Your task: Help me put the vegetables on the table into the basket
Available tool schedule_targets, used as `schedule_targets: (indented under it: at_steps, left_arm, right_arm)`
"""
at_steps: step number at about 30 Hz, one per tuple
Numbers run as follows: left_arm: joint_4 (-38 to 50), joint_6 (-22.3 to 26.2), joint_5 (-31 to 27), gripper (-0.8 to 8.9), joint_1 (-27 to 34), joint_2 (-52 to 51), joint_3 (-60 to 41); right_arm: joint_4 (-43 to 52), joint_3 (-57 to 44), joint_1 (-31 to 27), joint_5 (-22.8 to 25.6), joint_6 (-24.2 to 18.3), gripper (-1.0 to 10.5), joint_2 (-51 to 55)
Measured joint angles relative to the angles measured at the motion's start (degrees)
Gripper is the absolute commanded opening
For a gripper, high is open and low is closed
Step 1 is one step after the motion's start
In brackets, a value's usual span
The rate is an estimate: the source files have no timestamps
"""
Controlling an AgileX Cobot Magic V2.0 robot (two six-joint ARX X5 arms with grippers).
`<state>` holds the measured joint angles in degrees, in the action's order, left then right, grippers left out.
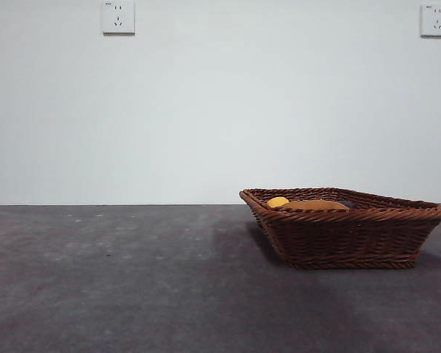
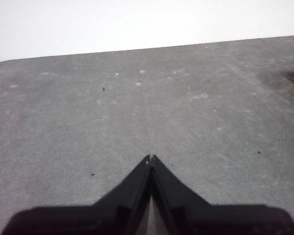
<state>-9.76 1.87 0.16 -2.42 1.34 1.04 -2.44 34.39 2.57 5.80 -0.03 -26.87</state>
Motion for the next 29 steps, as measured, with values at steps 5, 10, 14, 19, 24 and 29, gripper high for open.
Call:
schedule_targets:
  at_steps: [5,10,14,19,24,29]
  left_arm:
    - [0.0,0.0,0.0,-0.04,0.0,0.0,0.0]
    - [0.0,0.0,0.0,-0.04,0.0,0.0,0.0]
    - [0.0,0.0,0.0,-0.04,0.0,0.0,0.0]
    - [0.0,0.0,0.0,-0.04,0.0,0.1,0.0]
    - [0.0,0.0,0.0,-0.04,0.0,0.5,0.0]
    - [0.0,0.0,0.0,-0.04,0.0,0.7,0.0]
  right_arm:
    - [2.0,-17.5,-0.4,0.3,0.0,0.0,13.8]
    - [1.4,-29.0,-0.4,-0.3,0.0,0.0,22.7]
    - [1.3,-32.3,-1.7,-1.3,0.0,0.0,26.3]
    - [-0.4,-32.3,-2.6,-1.4,0.0,0.0,26.3]
    - [-4.4,-32.3,-2.6,-1.5,0.0,0.0,26.3]
    - [-7.3,-32.5,-2.6,-1.5,0.0,0.0,26.3]
